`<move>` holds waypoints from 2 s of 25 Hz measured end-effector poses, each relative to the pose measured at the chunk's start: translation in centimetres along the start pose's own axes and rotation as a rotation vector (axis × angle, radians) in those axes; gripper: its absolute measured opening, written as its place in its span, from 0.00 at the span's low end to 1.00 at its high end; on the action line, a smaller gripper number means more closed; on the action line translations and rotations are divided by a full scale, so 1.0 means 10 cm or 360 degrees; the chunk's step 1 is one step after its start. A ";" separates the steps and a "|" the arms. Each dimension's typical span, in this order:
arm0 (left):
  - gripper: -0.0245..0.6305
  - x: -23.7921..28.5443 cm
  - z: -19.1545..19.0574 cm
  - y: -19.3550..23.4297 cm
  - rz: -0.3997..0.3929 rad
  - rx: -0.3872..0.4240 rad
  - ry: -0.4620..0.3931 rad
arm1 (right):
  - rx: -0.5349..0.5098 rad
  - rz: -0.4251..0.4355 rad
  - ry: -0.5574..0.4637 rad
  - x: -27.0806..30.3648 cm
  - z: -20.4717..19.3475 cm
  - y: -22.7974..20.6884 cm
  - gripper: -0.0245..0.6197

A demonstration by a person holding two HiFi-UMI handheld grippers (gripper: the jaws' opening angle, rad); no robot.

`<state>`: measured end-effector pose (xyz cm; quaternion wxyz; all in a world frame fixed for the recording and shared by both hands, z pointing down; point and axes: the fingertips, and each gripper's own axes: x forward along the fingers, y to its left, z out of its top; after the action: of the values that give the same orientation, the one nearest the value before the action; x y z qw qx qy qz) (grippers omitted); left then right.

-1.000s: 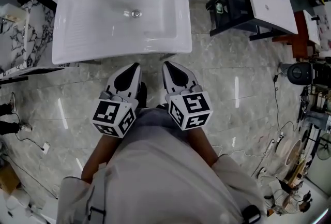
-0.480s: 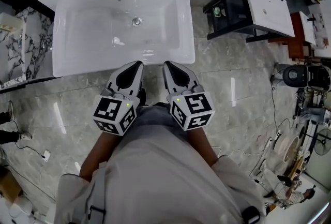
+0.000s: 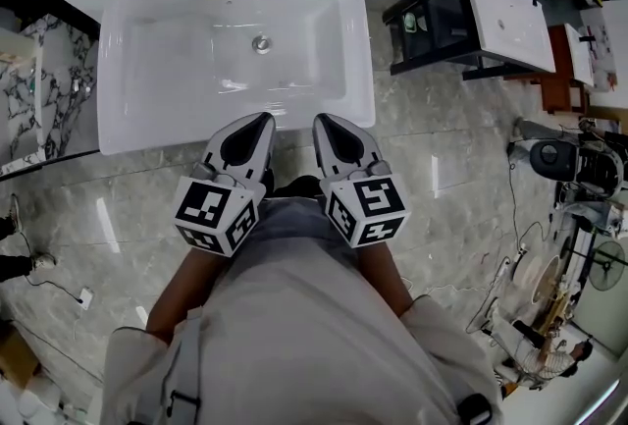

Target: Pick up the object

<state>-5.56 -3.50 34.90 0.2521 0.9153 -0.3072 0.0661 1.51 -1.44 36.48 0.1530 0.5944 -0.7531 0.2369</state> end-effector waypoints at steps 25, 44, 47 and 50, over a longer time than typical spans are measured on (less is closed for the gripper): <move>0.04 0.02 0.01 0.14 0.0085 -0.0024 0.0013 | -0.0170 0.0036 0.0017 0.19 0.24 -0.27 0.05; 0.04 0.63 0.02 -0.01 0.0147 -0.0075 0.0045 | -0.0327 0.0100 0.0117 0.47 0.40 -0.95 0.05; 0.04 0.69 0.02 0.00 0.0170 -0.0094 0.0046 | -0.0337 0.0104 0.0147 0.51 0.38 -1.04 0.05; 0.04 0.72 0.03 0.03 0.0189 -0.0101 0.0047 | -0.0358 0.0118 0.0162 0.57 0.40 -1.07 0.05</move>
<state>0.08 -7.67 36.77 0.2813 0.8859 -0.3591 0.0846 10.70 -10.25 37.96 0.2480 0.5325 -0.7875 0.1865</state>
